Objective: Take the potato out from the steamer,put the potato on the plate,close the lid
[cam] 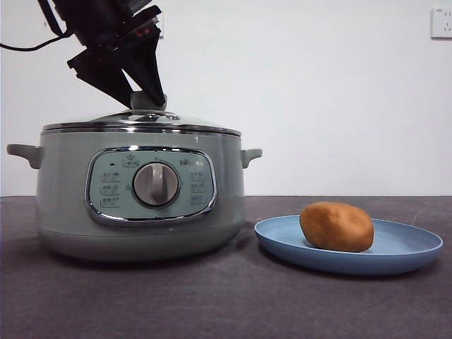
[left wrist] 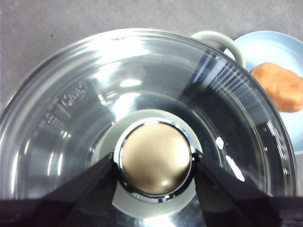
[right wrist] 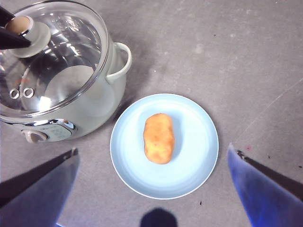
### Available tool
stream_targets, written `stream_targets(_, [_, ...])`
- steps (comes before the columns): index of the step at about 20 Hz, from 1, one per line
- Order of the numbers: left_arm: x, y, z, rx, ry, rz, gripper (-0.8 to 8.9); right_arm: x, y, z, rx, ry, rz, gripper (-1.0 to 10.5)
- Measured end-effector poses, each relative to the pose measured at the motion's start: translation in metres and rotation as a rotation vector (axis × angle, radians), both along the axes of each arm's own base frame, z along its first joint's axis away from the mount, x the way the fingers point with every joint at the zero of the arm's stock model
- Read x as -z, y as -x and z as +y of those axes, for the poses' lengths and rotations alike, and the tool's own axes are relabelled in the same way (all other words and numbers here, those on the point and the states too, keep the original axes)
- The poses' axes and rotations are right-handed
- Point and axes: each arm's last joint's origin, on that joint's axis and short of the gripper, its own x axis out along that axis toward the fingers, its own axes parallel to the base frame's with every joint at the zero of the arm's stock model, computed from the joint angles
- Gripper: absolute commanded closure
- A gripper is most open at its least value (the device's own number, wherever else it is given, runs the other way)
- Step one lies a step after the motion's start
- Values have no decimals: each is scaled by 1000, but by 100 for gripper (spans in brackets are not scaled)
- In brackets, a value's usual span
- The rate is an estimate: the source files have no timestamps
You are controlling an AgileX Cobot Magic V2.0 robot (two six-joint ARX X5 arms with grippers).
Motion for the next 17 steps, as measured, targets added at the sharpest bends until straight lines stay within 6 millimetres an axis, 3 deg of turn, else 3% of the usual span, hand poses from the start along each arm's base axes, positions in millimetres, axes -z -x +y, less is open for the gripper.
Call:
stream_targets(5, [6,4,2,-1,12,-16,809,0,0,0,9,-7,4,289])
stream_targets(6, [6,4,2,-2,13,-15,743,0,0,0,9,-7,4,289])
stream_targets(8, [6,5,2,-8,16,-12,362,0,0,0,9,-7,4,289])
stream_targets(9, [6,4,2,-12,18,-10,278,0,0,0,9,-7,4,289])
stream_targets(17, [-10,6,4,-80,-42,111,279,0,0,0,9,-11,6,289])
